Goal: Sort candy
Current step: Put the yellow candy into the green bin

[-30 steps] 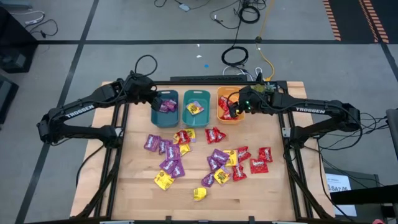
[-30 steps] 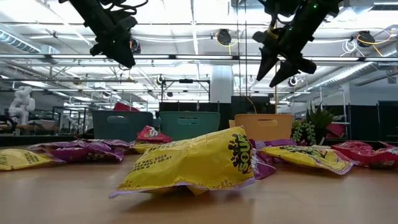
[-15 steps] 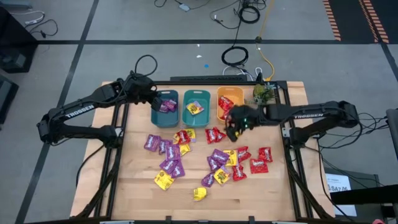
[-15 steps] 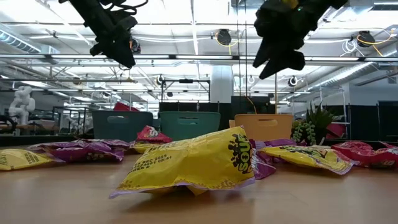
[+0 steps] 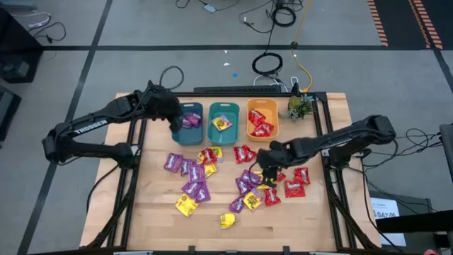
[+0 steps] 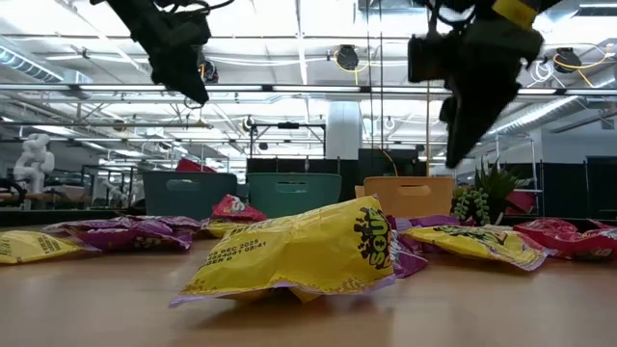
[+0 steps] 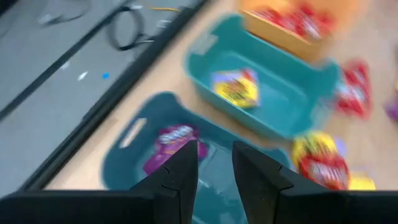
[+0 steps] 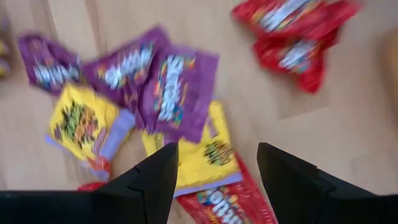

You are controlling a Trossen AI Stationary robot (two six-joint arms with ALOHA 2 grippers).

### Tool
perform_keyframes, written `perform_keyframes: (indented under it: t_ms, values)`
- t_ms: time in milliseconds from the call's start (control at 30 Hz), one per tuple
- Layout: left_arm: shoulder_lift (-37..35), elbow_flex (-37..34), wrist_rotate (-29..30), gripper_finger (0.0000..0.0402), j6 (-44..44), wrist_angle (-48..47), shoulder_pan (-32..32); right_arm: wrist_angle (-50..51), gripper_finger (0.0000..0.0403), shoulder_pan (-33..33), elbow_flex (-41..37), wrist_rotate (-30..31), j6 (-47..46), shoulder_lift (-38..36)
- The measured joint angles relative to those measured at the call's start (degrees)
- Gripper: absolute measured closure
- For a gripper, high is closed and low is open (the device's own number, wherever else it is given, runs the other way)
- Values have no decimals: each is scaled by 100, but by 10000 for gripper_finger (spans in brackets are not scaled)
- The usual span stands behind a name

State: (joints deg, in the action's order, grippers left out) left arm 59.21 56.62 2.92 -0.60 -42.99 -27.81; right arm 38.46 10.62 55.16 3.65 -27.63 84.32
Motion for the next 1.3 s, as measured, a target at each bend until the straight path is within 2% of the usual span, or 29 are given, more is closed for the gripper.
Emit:
perform_keyframes:
  t_ms: [100, 333, 533, 633, 767, 833, 900, 1100, 1200, 1300]
  values:
    - [1, 0, -285, 292, 288, -134, 203, 1, 193, 122, 0, -218, -22, 365]
    - [1, 0, -313, 292, 244, -185, 764, -315, 193, 350, 0, -242, 53, 1160]
    - [-3, -14, -497, 292, -174, -125, 1613, -502, 195, 420, 35, -202, 176, 1760]
    - [-116, -253, -537, 292, -217, 405, 2163, -528, 218, 467, 46, -196, 202, 1865]
    - [-335, -728, -529, 292, -384, 1309, 2864, -459, 304, 504, 23, -183, 115, 1729]
    - [-449, -950, -261, 292, -630, 1596, 3097, -283, 360, 503, 14, -182, -60, 1574]
    - [-594, -1182, -17, 292, -799, 1794, 3252, 3, 389, 504, -27, -229, -124, 1336]
    - [-1063, -1932, 142, 292, -808, 1998, 3697, 554, 399, 309, 233, -87, -178, 415]
    - [-1275, -2259, 139, 292, -812, 2137, 3927, 684, 401, 116, 685, 202, -10, 165]
    - [-1402, -2434, 139, 292, -856, 2149, 4087, 701, 402, -171, 1299, 477, 541, 112]
